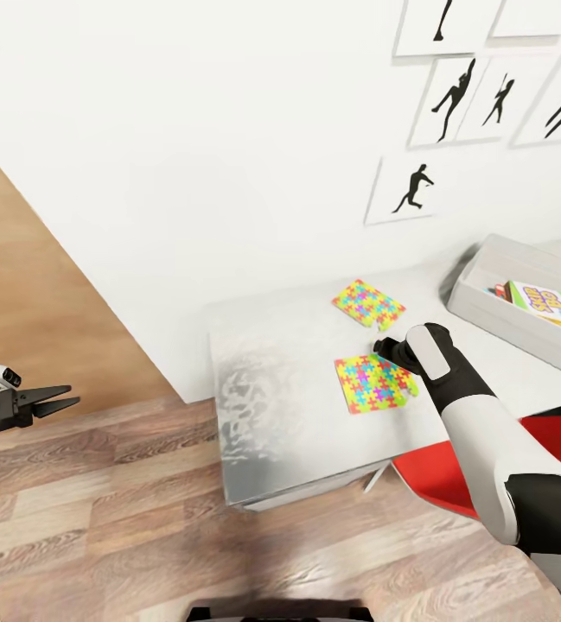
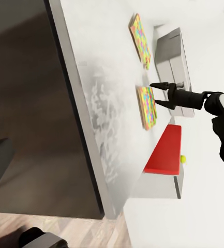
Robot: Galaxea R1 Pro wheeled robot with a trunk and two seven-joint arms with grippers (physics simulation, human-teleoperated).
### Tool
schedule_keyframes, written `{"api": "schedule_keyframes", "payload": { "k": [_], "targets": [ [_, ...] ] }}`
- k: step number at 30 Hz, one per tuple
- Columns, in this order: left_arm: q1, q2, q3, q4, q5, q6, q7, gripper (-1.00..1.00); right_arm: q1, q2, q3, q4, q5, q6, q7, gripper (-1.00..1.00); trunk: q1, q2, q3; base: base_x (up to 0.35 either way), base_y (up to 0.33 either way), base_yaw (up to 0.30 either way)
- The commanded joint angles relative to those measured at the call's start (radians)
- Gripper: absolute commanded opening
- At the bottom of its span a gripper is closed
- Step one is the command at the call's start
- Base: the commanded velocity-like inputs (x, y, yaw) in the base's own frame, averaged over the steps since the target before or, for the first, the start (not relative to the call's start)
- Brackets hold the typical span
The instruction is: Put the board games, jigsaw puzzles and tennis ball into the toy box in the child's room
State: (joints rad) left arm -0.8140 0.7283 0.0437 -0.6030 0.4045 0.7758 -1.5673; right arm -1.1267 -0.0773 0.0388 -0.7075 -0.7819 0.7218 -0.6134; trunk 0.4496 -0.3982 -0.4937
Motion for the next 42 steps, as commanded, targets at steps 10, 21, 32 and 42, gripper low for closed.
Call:
{"api": "schedule_keyframes", "payload": {
  "k": [10,21,32,42],
  "targets": [
    [-0.001,0.000,-0.001,0.000,0.001,0.011,-0.004,1.00,-0.001,0.002,0.004,-0.001,-0.010,0.002,-0.009,1.00,0.000,-0.002,-0.002,-0.024,0.114,0.000],
    [-0.001,0.000,-0.001,0.000,0.001,0.011,-0.004,1.00,-0.001,0.002,0.004,-0.001,-0.010,0.002,-0.008,1.00,0.000,-0.002,-0.002,-0.067,0.091,0.000],
    [-0.001,0.000,-0.001,0.000,0.001,0.011,-0.004,1.00,-0.001,0.003,0.004,-0.001,-0.010,0.002,-0.008,1.00,0.000,-0.002,-0.002,-0.079,0.095,0.000],
    [-0.001,0.000,-0.001,0.000,0.001,0.011,-0.004,1.00,-0.001,0.003,0.004,-0.001,-0.010,0.002,-0.005,1.00,0.000,-0.002,-0.002,-0.087,0.113,0.000]
  ]
}}
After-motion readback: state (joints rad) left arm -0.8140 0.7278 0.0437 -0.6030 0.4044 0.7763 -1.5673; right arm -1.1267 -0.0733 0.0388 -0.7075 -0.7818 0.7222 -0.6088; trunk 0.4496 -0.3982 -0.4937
